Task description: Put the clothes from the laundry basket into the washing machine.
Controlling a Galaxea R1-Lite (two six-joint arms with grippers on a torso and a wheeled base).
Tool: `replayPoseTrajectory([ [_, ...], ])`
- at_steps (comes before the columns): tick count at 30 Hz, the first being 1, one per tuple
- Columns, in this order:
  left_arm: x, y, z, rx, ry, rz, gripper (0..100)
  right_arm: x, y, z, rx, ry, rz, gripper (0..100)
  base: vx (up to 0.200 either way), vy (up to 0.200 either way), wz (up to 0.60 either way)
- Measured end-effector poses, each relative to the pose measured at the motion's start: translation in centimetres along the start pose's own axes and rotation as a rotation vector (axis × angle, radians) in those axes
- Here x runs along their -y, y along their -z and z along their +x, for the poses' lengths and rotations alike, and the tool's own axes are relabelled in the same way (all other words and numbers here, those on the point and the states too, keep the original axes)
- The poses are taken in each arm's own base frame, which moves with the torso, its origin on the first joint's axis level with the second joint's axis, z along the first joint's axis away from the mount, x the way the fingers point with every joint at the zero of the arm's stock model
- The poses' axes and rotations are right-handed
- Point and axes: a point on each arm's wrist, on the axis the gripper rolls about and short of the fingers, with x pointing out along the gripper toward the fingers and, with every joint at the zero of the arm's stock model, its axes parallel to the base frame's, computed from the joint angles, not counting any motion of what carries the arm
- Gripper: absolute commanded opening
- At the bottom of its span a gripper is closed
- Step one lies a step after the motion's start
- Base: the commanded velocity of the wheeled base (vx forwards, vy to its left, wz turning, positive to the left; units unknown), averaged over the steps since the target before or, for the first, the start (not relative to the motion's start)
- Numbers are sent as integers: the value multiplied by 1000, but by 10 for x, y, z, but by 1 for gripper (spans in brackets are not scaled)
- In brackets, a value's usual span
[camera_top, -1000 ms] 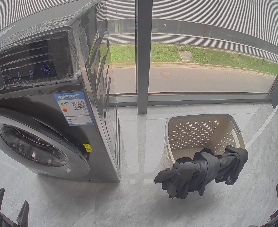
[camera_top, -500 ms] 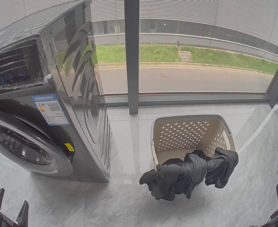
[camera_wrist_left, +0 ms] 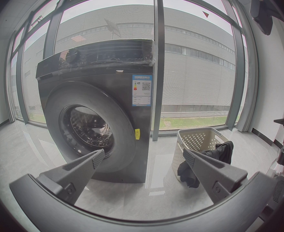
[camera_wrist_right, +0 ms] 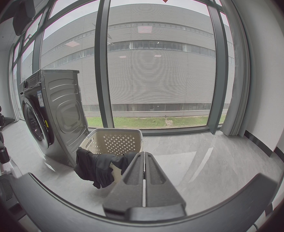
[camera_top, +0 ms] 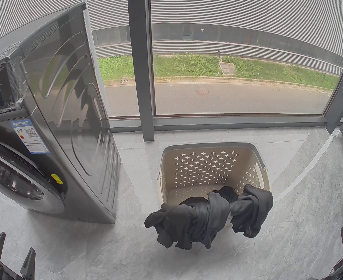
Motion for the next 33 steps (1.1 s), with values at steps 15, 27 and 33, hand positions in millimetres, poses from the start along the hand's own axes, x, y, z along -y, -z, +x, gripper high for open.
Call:
replayPoseTrajectory([
  [15,0,0,0,-1,2,2,100,0,0,0,0,0,0,0,67,0,0],
  [27,0,0,0,-1,1,0,100,0,0,0,0,0,0,0,67,0,0],
  [33,0,0,0,-1,1,0,100,0,0,0,0,0,0,0,67,0,0],
])
